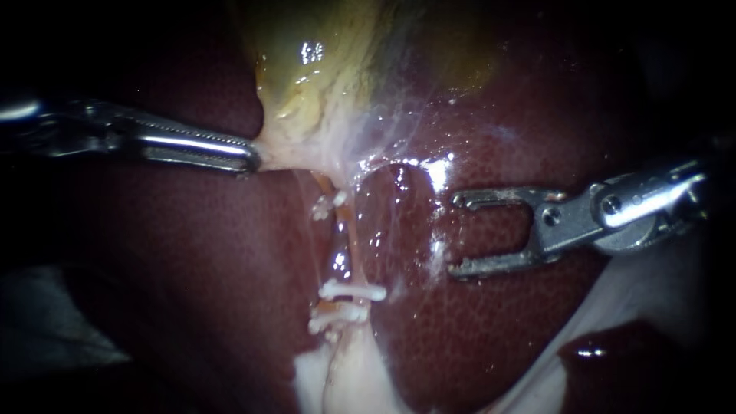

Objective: Going back first clip right tube

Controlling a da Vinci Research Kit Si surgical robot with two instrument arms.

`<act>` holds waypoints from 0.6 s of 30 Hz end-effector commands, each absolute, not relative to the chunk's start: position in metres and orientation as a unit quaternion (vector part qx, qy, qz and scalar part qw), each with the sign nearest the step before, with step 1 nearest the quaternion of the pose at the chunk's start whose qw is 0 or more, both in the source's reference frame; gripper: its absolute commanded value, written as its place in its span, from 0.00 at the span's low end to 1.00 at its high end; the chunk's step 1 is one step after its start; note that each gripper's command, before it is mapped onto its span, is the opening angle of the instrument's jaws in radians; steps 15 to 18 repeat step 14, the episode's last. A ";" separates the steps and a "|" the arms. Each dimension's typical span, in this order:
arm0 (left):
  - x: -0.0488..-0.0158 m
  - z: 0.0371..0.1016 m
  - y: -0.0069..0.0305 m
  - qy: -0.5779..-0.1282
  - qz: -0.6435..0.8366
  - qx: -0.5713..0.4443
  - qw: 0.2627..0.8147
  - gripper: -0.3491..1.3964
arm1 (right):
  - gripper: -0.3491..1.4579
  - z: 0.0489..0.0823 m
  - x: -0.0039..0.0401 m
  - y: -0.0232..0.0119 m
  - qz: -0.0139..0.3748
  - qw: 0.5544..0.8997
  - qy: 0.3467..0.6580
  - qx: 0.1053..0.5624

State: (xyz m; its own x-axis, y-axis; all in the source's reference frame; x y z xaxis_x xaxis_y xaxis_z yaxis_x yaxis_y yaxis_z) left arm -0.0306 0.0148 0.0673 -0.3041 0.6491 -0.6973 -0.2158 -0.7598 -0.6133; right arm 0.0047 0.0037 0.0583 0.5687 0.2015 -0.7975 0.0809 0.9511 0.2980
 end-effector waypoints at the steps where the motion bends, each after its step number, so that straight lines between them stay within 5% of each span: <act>1: -0.0307 0.0676 0.0147 -0.208 0.782 -0.519 0.277 0.00 | 0.47 0.0583 0.0047 0.0037 0.034 0.872 0.463 0.153; 18: -0.0311 0.0680 0.0146 -0.210 0.782 -0.518 0.275 0.00 | 0.47 0.0583 0.0046 0.0037 0.031 0.873 0.462 0.152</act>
